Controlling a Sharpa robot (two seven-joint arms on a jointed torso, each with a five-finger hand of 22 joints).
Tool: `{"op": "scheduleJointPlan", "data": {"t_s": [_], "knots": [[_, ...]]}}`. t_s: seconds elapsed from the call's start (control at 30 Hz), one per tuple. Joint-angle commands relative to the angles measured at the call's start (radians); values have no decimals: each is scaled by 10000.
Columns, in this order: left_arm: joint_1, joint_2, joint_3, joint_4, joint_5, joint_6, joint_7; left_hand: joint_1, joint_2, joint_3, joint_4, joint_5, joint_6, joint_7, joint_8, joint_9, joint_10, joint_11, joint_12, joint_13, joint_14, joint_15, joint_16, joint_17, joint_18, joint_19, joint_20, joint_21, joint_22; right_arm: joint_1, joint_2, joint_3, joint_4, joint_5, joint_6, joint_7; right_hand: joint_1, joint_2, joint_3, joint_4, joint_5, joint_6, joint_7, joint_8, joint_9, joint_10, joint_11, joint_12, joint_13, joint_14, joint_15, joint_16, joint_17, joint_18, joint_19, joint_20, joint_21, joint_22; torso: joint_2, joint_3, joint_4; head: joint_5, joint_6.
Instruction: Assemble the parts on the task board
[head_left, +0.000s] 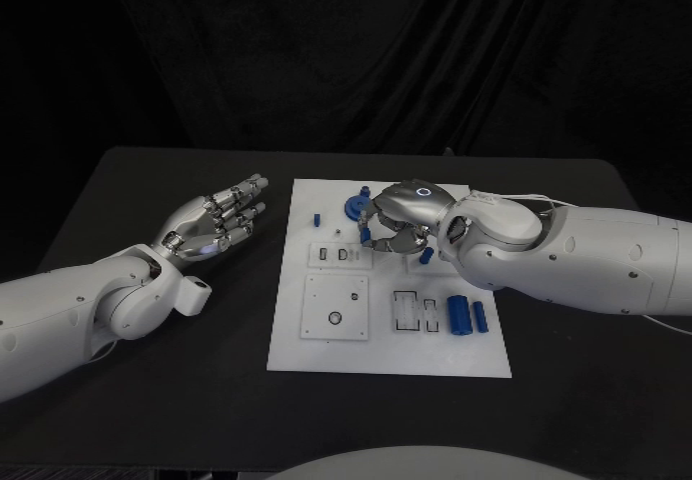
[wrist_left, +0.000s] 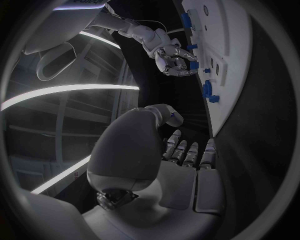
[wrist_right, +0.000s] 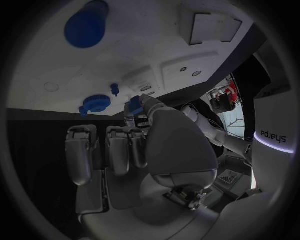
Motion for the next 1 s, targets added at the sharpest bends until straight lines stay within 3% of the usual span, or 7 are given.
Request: {"op": "scheduleJointPlan", "data": {"t_s": [0.03, 0.23, 0.37, 0.7, 1.0], "knots": [[-15, 17, 8, 24, -9, 55, 419, -67, 41, -71, 5, -34, -11, 67, -21, 4, -19, 2, 38, 6, -28, 60, -32, -17, 170, 0, 39, 27, 13, -42, 85, 9, -71, -15, 599, -259, -53, -11, -5, -57, 53, 189, -126, -53, -7, 1043, 66, 26, 2630, 1020, 58, 29, 2634, -79, 1055, 16, 34, 2630, -1, -2, 23, -42, -29], [-15, 46, 8, 13, -9, 72, 419, -71, 47, -88, 4, -38, -21, 61, -23, 3, -22, -2, 37, 6, -28, 61, -31, -17, 170, -2, 39, 26, 12, -74, 203, 9, -138, -15, 849, -397, -75, -20, -17, -94, 54, 195, -89, -133, -26, 1043, 110, 26, 2630, 1020, 94, 29, 2634, -79, 1055, 45, 34, 2630, 17, 3, 38, -74, -41], [-15, 52, 8, 8, -9, 81, 411, -71, 47, -88, 4, -38, -21, 61, -23, 3, -22, -2, 37, 6, -28, 61, -31, -17, 170, -2, 39, 26, 12, -105, 257, 9, -158, -15, 983, -449, -66, -22, -13, -135, 57, 201, -70, -183, -36, 1043, 134, 26, 2630, 1020, 118, 29, 2634, -79, 1055, 65, 34, 2630, 17, 10, -11, -34, -53], [-15, 58, 8, 10, -9, 96, 387, -74, 57, -110, 2, -37, -18, 57, -23, 3, -23, -4, 37, 5, -28, 62, -32, -17, 169, -3, 38, 25, 12, -204, 346, 9, -242, -53, 1154, -491, -102, -29, -28, -173, 55, 198, -30, -275, -53, 1043, 180, 26, 2630, 1020, 159, 29, 2634, -79, 1055, 102, 34, 2630, 15, 21, -4, 3, -86], [-16, 60, 8, -8, -9, 117, 369, -75, 60, -118, 2, -35, -12, 57, -22, 4, -24, -5, 37, 5, -29, 63, -32, -17, 169, -4, 38, 25, 11, -245, 393, 9, -301, -383, 1161, -562, -138, -35, -37, -244, 58, 99, 9, -458, -92, 1043, 205, 26, 2630, 1020, 195, 29, 2634, -79, 1055, 150, 34, 2630, 5, 5, 26, -4, -122]]}}
